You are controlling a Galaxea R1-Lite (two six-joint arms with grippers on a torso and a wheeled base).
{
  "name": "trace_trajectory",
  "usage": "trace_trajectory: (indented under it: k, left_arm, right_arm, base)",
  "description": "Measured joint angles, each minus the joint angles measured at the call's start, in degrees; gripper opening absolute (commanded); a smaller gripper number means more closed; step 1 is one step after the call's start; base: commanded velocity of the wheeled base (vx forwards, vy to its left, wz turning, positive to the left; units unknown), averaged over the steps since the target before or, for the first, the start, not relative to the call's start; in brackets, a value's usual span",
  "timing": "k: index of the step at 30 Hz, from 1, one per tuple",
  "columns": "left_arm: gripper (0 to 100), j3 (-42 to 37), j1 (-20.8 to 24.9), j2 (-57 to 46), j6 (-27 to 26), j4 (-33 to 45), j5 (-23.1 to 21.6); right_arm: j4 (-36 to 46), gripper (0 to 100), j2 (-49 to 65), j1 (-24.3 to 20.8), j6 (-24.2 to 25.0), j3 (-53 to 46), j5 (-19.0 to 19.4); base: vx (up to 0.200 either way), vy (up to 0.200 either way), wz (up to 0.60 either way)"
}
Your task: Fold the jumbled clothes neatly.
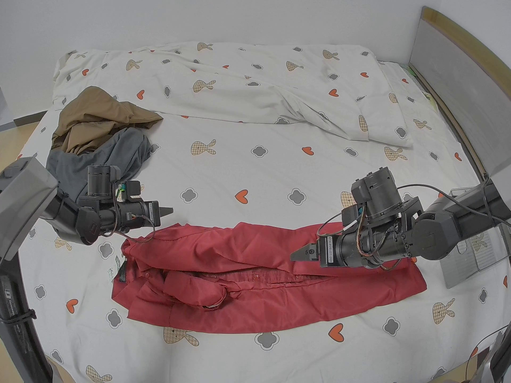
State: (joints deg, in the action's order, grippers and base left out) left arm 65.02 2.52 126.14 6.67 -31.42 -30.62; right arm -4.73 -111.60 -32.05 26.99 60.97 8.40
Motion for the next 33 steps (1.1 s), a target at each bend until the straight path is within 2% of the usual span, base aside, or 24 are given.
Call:
trace_trajectory:
  k: [5, 9, 10, 25, 33]
  left_arm:
    - [0, -6.1, 0.1, -5.4, -0.1, 0.0, -2.0]
    - [0, -7.3, 0.3, -6.7, -0.1, 0.4, -2.5]
    - [100, -7.1, 0.3, -6.6, -0.1, 0.5, -2.6]
    - [100, 3.2, 0.9, 3.0, -0.1, 1.1, -2.3]
    - [100, 2.2, 2.9, 5.5, -0.2, 1.2, -2.2]
  right_arm:
    - [0.0, 100, 0.0, 0.0, 0.0, 0.1, 0.0]
    - [0.0, 100, 0.0, 0.0, 0.0, 0.1, 0.0]
    - [0.0, 100, 0.1, 0.0, 0.0, 0.1, 0.0]
    - [0.0, 100, 0.6, 0.1, 0.0, 0.1, 0.0]
    - [0.0, 100, 0.6, 0.1, 0.0, 0.1, 0.0]
  base:
    - [0.000, 0.000, 0.00]
    - [0.000, 0.000, 0.00]
    - [0.000, 0.000, 0.00]
    - [0.000, 0.000, 0.00]
    - [0.000, 0.000, 0.00]
